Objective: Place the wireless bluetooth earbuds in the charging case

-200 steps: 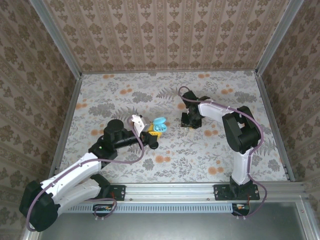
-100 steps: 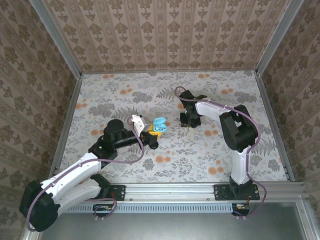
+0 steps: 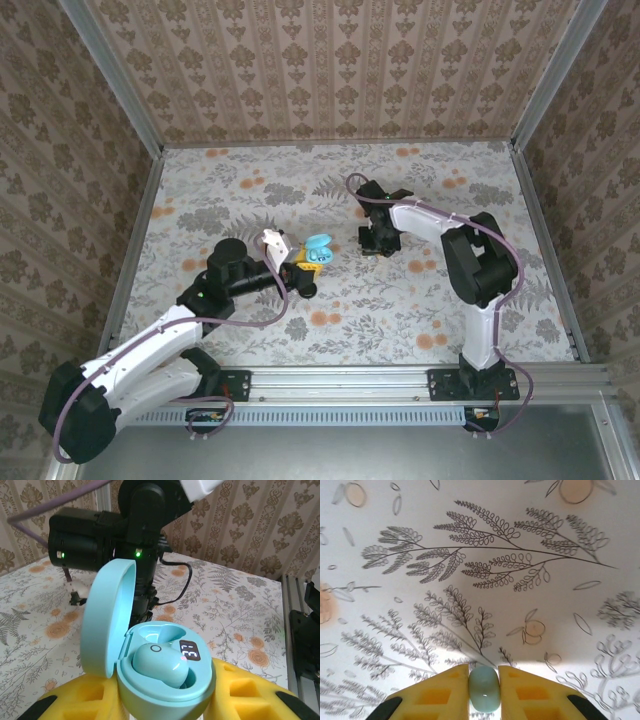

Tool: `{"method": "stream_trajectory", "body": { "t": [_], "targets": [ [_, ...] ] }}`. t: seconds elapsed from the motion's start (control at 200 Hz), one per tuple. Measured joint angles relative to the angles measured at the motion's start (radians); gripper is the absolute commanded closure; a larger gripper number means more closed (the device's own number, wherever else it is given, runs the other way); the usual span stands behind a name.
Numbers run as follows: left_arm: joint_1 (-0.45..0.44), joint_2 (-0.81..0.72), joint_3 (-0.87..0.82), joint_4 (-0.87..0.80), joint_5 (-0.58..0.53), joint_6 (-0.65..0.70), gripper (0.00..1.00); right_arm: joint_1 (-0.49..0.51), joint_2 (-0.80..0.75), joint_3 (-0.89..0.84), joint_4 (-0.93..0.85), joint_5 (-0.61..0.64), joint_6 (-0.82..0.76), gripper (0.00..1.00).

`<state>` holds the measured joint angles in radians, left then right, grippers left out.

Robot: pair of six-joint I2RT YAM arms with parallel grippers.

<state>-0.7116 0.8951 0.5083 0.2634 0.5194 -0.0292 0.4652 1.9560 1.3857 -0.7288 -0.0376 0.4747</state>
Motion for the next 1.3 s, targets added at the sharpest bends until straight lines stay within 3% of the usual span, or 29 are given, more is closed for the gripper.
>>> {"method": "stream_trajectory", "body": {
  "t": [0.38,0.955,1.3],
  "targets": [
    [0.000,0.009,0.000,-0.010,0.000,-0.002,0.95,0.043,-0.267,-0.014,-0.043,0.035,-0.031,0.84],
    [-0.008,0.083,0.045,-0.014,0.000,-0.050,0.95,0.176,-0.553,-0.027,-0.125,0.141,-0.057,0.88],
    [-0.030,0.143,0.071,-0.010,0.000,-0.063,0.95,0.267,-0.708,-0.017,-0.072,0.158,-0.098,0.89]
  ]
}}
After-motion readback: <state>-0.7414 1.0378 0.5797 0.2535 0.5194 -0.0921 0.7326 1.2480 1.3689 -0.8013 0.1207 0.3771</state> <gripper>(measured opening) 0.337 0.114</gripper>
